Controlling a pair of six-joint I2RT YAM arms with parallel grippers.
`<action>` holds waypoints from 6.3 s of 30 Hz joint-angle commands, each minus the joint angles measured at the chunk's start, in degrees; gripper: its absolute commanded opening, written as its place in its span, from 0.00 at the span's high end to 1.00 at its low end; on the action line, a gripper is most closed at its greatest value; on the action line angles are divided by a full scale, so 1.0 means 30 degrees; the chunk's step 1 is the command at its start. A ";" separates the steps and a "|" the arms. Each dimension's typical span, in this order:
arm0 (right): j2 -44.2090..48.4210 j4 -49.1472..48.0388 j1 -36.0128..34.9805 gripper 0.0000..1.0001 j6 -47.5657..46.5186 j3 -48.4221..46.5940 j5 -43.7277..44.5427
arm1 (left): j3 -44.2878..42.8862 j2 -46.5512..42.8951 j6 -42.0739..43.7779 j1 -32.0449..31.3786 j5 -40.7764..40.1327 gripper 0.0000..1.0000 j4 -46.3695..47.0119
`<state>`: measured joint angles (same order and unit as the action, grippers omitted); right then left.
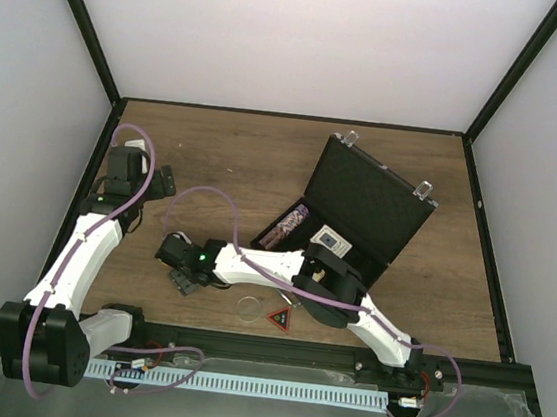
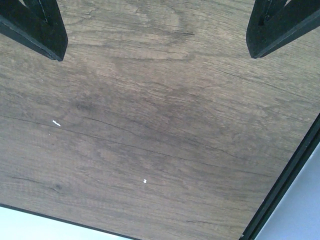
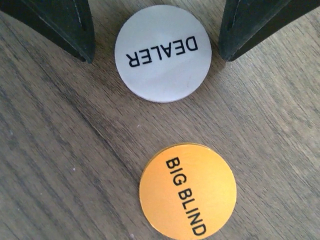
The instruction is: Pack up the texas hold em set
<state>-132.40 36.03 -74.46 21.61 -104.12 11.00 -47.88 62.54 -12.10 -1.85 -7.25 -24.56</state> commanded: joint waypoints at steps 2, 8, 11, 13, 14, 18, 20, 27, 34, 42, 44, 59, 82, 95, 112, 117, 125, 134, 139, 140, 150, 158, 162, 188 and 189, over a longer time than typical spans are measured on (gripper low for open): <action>-0.1084 0.0401 -0.0143 0.35 -0.0727 -0.0430 -0.0301 | 0.0031 -0.0011 0.0103 0.0088 0.0122 0.00 0.0161; -0.1160 0.0654 -0.0160 0.42 -0.0571 -0.0466 -0.0282 | 0.0000 0.0033 0.0136 0.0104 0.0208 0.00 0.0163; -0.1175 0.0860 -0.0142 0.45 -0.0481 -0.0453 -0.0077 | -0.0031 0.0070 0.0136 0.0086 0.0297 0.00 0.0172; -0.1146 0.0905 -0.0148 0.47 -0.0464 -0.0442 -0.0058 | -0.0002 0.0085 0.0140 0.0088 0.0351 0.00 0.0159; -0.1133 0.0909 -0.0165 0.48 -0.0471 -0.0399 -0.0064 | -0.0033 0.0098 0.0159 0.0088 0.0366 0.00 0.0191; -0.1052 0.1060 -0.0278 0.50 -0.0443 -0.0392 0.0157 | -0.0064 0.0115 0.0143 0.0092 0.0418 0.00 0.0195; -0.0967 0.1153 -0.0329 0.51 -0.0378 -0.0364 0.0289 | -0.0044 0.0136 0.0147 0.0087 0.0413 0.00 0.0168; -0.0139 0.1727 -0.0441 0.52 0.0275 0.0441 0.0829 | -0.0007 -0.0045 0.0164 0.0084 0.0454 0.00 0.0130; 0.2307 0.1151 -0.0494 0.54 0.1560 0.3591 0.0548 | 0.0043 -0.0106 0.0153 0.0088 0.0537 0.00 0.0166; 0.5631 0.1620 -0.0494 0.54 0.3094 0.6045 0.1242 | 0.0053 -0.0040 0.0165 0.0088 0.0665 0.00 0.0144; 0.6296 0.1979 -0.0498 0.54 0.3410 0.6359 0.1632 | 0.0067 -0.0027 0.0165 0.0088 0.0636 0.00 0.0135; 0.9386 0.1931 0.0795 0.45 0.4737 0.9407 0.0441 | 0.0098 0.0129 0.0195 0.0086 0.0775 0.00 0.0093; 0.6792 0.1264 0.1026 0.25 0.6215 0.9763 -0.0441 | 0.0113 0.0132 0.0202 0.0088 0.0891 0.00 0.0077; 0.5285 0.2408 0.0787 0.36 0.5614 0.8865 0.0578 | 0.0051 0.0217 0.0196 0.0093 0.0953 0.00 0.0105; 0.6350 0.1643 0.0690 0.49 0.5515 0.9422 -0.0122 | 0.0092 0.0273 0.0195 0.0080 0.0951 0.00 0.0102; 0.6917 0.1884 0.0707 0.50 0.5484 0.9422 0.0186 | 0.0062 0.0327 0.0224 0.0091 0.0937 0.00 0.0100; 0.7828 0.1817 0.0835 0.52 0.5484 0.9351 0.0609 | 0.0022 0.0422 0.0224 0.0103 0.1008 0.00 0.0127; 0.8310 0.1455 0.1193 0.50 0.5260 0.9663 0.0164 | 0.0039 0.0410 0.0224 0.0088 0.1009 0.00 0.0124; 0.7930 0.0519 0.1461 0.43 0.5136 0.9916 -0.0401 | 0.0049 0.0422 0.0224 0.0086 0.1038 0.00 0.0124; 0.7809 0.0487 0.1490 0.42 0.5111 0.9817 -0.0403 | 0.0040 0.0422 0.0224 0.0088 0.1038 0.00 0.0125; 0.6040 0.0617 0.1557 0.35 0.4438 0.8672 -0.0183 | 0.0028 0.0455 0.0224 0.0085 0.1071 0.00 0.0120; 0.5493 0.0467 0.1568 0.32 0.4137 0.8575 -0.0416 | -0.0007 0.0453 0.0229 0.0088 0.1098 0.00 0.0102; 0.5273 0.0374 0.1562 0.36 0.4064 0.8592 -0.0544 | 0.0046 0.0451 0.0239 0.0090 0.1122 0.00 0.0100; 0.4532 0.0355 0.1456 0.32 0.3075 0.7402 -0.0899 | -0.0007 0.0516 0.0228 0.0086 0.1229 0.00 0.0144; 0.4510 0.0496 0.1405 0.33 0.3095 0.7386 -0.0777 | -0.0015 0.0510 0.0228 0.0099 0.1220 0.00 0.0131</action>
<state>-116.68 35.94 -69.93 30.92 -80.86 9.02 -47.88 63.59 -11.86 -1.85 -4.08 -24.60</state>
